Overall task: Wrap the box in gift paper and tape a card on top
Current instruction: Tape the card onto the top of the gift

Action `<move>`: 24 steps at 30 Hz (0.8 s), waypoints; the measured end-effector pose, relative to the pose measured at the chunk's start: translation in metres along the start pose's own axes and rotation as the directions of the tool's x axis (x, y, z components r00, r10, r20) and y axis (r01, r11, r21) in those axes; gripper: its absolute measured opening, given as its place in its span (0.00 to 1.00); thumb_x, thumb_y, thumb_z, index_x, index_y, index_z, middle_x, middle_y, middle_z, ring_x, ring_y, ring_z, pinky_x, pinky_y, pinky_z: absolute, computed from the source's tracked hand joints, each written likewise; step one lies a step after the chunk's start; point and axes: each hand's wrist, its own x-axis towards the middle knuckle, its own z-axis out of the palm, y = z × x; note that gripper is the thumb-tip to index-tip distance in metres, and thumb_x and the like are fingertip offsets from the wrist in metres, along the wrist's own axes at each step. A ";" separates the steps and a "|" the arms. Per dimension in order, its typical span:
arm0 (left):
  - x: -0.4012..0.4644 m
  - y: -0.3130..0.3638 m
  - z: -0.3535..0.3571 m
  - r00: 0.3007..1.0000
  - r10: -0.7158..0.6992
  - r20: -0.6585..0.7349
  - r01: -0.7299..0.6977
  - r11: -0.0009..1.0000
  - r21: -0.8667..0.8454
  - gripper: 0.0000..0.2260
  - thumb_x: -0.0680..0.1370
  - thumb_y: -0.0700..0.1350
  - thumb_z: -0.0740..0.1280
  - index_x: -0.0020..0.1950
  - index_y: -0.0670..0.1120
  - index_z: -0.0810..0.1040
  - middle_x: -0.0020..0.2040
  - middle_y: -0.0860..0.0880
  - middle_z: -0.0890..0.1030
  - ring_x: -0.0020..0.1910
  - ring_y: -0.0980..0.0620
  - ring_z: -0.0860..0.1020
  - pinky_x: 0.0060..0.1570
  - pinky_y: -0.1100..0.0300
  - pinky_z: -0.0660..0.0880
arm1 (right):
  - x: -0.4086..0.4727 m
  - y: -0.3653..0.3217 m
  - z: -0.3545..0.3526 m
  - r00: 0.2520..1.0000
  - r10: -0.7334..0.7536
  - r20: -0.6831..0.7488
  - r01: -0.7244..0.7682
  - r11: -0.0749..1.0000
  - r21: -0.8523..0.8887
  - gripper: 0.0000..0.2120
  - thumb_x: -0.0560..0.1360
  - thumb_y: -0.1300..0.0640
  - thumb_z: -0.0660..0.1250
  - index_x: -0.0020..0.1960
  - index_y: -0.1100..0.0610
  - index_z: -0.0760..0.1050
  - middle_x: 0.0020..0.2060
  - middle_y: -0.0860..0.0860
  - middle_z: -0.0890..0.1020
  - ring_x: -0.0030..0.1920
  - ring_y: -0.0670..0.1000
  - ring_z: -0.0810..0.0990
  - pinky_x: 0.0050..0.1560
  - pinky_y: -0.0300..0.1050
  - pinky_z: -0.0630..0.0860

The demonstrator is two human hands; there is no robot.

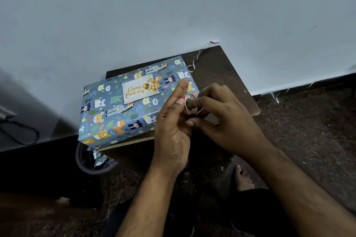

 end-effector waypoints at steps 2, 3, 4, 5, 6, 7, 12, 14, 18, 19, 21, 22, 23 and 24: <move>-0.001 -0.002 -0.001 1.000 -0.004 0.013 0.003 1.000 0.030 0.21 0.80 0.41 0.63 0.74 0.43 0.73 0.61 0.48 0.83 0.58 0.51 0.79 0.52 0.61 0.78 | 0.000 0.000 0.004 0.998 -0.045 -0.033 0.042 0.996 -0.075 0.13 0.76 0.50 0.70 0.55 0.56 0.83 0.48 0.51 0.77 0.46 0.55 0.74 0.43 0.53 0.74; -0.001 -0.003 -0.001 1.000 0.003 0.024 -0.004 0.999 0.042 0.22 0.80 0.42 0.62 0.75 0.42 0.72 0.61 0.46 0.82 0.60 0.49 0.79 0.56 0.58 0.77 | 0.000 0.001 0.004 0.997 -0.062 -0.048 0.056 0.993 -0.102 0.11 0.77 0.52 0.71 0.55 0.56 0.83 0.48 0.52 0.77 0.45 0.55 0.74 0.42 0.53 0.74; -0.001 -0.003 -0.001 0.999 0.016 0.035 -0.018 0.998 0.055 0.22 0.81 0.42 0.60 0.75 0.42 0.71 0.60 0.47 0.83 0.59 0.48 0.79 0.56 0.56 0.77 | 0.000 0.003 0.003 0.996 -0.072 -0.060 0.064 0.990 -0.129 0.09 0.77 0.54 0.71 0.55 0.55 0.84 0.48 0.52 0.77 0.45 0.55 0.73 0.42 0.52 0.74; -0.001 -0.004 -0.002 0.998 0.039 0.043 -0.042 0.996 0.080 0.21 0.82 0.41 0.59 0.75 0.42 0.71 0.60 0.49 0.83 0.58 0.50 0.80 0.55 0.56 0.78 | 0.000 0.006 0.001 0.995 -0.072 -0.074 0.060 0.986 -0.157 0.08 0.77 0.55 0.72 0.55 0.55 0.84 0.48 0.51 0.78 0.45 0.55 0.73 0.42 0.51 0.73; -0.001 -0.003 -0.003 0.996 0.070 0.055 -0.076 0.991 0.114 0.19 0.84 0.39 0.58 0.76 0.43 0.70 0.59 0.53 0.84 0.58 0.52 0.81 0.55 0.56 0.79 | 0.000 0.010 -0.001 0.994 -0.060 -0.092 0.042 0.982 -0.183 0.08 0.77 0.55 0.72 0.55 0.54 0.85 0.48 0.51 0.78 0.45 0.55 0.74 0.41 0.50 0.73; -0.001 -0.003 -0.003 0.993 0.103 0.062 -0.112 0.981 0.156 0.18 0.85 0.38 0.57 0.76 0.43 0.69 0.60 0.56 0.84 0.60 0.53 0.81 0.58 0.55 0.79 | 0.000 0.014 -0.004 0.993 -0.033 -0.114 0.008 0.978 -0.206 0.09 0.76 0.54 0.73 0.55 0.54 0.85 0.48 0.51 0.78 0.46 0.54 0.74 0.40 0.49 0.73; 0.001 -0.005 -0.007 0.980 0.192 0.057 -0.201 0.944 0.260 0.19 0.83 0.42 0.59 0.74 0.41 0.72 0.71 0.53 0.78 0.71 0.47 0.75 0.67 0.50 0.75 | -0.007 0.044 -0.007 0.952 0.282 -0.119 -0.305 0.908 -0.289 0.11 0.73 0.52 0.76 0.55 0.50 0.86 0.42 0.49 0.72 0.47 0.52 0.71 0.36 0.45 0.66; 0.001 -0.008 -0.007 0.979 0.197 0.056 -0.205 0.934 0.293 0.19 0.83 0.42 0.60 0.73 0.41 0.73 0.67 0.55 0.80 0.70 0.47 0.76 0.65 0.52 0.76 | -0.010 0.055 -0.003 0.918 0.386 -0.086 -0.391 0.851 -0.352 0.11 0.75 0.52 0.75 0.57 0.49 0.85 0.39 0.48 0.71 0.46 0.54 0.73 0.37 0.46 0.68; 0.002 -0.011 -0.011 0.978 0.183 0.098 -0.205 0.921 0.331 0.18 0.83 0.42 0.60 0.71 0.40 0.75 0.65 0.51 0.82 0.68 0.46 0.78 0.60 0.52 0.78 | -0.007 0.065 0.004 0.892 0.444 -0.082 -0.439 0.808 -0.393 0.11 0.76 0.52 0.74 0.58 0.52 0.85 0.41 0.50 0.74 0.47 0.57 0.75 0.41 0.50 0.73; 0.002 -0.011 -0.011 0.979 0.176 0.106 -0.202 0.919 0.340 0.17 0.83 0.42 0.61 0.71 0.39 0.75 0.67 0.49 0.81 0.68 0.46 0.78 0.58 0.52 0.79 | -0.005 0.065 0.005 0.890 0.447 -0.089 -0.442 0.799 -0.409 0.12 0.76 0.52 0.74 0.58 0.52 0.85 0.41 0.50 0.73 0.48 0.57 0.75 0.41 0.50 0.72; 0.002 -0.011 -0.011 0.978 0.172 0.114 -0.202 0.914 0.351 0.17 0.83 0.42 0.61 0.71 0.38 0.75 0.68 0.47 0.80 0.67 0.45 0.79 0.56 0.54 0.79 | -0.002 0.066 0.008 0.878 0.472 -0.083 -0.461 0.785 -0.413 0.12 0.77 0.51 0.73 0.59 0.52 0.84 0.42 0.49 0.71 0.50 0.58 0.74 0.42 0.49 0.70; 0.002 -0.010 -0.010 0.978 0.171 0.117 -0.202 0.913 0.354 0.17 0.83 0.42 0.61 0.70 0.38 0.75 0.68 0.47 0.80 0.66 0.45 0.80 0.54 0.54 0.80 | -0.001 0.067 0.009 0.866 0.494 -0.071 -0.479 0.781 -0.400 0.13 0.77 0.51 0.73 0.60 0.52 0.83 0.43 0.49 0.70 0.52 0.57 0.74 0.42 0.48 0.69; 0.003 -0.010 -0.009 0.978 0.169 0.119 -0.201 0.912 0.357 0.17 0.83 0.42 0.61 0.70 0.38 0.76 0.68 0.47 0.80 0.65 0.45 0.80 0.54 0.55 0.80 | -0.001 0.069 0.011 0.855 0.516 -0.058 -0.497 0.780 -0.381 0.14 0.77 0.50 0.72 0.61 0.52 0.83 0.45 0.50 0.71 0.54 0.57 0.73 0.43 0.47 0.69; 0.003 -0.010 -0.008 0.978 0.167 0.122 -0.201 0.911 0.360 0.17 0.83 0.42 0.61 0.70 0.38 0.76 0.68 0.47 0.80 0.65 0.45 0.81 0.53 0.55 0.80 | -0.002 0.071 0.012 0.845 0.533 -0.048 -0.513 0.780 -0.359 0.14 0.77 0.49 0.72 0.61 0.52 0.82 0.46 0.51 0.73 0.55 0.57 0.73 0.44 0.47 0.69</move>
